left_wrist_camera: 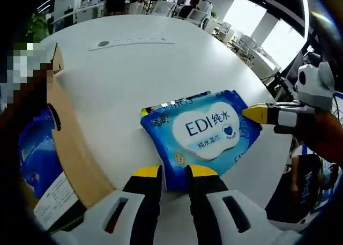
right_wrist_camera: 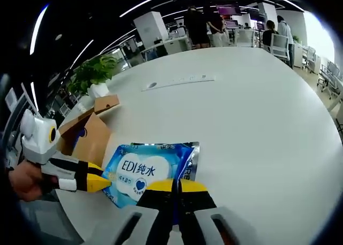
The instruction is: Operate the shoe box by opening the lid, removing the specified soft item, and placing it in the target area until the item is outside and the box remains undamaged.
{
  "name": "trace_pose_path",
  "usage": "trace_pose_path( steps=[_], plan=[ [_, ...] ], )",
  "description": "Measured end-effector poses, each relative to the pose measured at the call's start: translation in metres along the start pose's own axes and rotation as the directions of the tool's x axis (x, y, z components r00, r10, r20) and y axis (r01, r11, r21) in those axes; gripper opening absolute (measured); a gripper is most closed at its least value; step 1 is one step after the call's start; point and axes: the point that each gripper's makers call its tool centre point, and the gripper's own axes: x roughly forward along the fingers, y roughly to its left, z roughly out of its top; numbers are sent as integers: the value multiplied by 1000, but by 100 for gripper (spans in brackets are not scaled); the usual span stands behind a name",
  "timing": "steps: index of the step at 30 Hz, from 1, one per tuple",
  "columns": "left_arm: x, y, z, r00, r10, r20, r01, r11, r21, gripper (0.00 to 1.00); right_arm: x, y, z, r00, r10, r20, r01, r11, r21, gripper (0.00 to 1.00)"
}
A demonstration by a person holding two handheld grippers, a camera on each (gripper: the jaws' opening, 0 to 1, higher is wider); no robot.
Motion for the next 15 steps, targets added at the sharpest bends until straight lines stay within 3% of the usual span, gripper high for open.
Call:
trace_pose_path(
  steps=[10, 15],
  plan=[
    [6, 5, 11, 999, 30, 38, -31, 999, 28, 1, -1, 3, 1, 1000, 17, 1, -17, 1000, -5, 0],
    [1, 5, 17, 997, 38, 73, -39, 999, 19, 0, 0, 3, 6, 1000, 23, 7, -23, 1000, -14, 0]
  ],
)
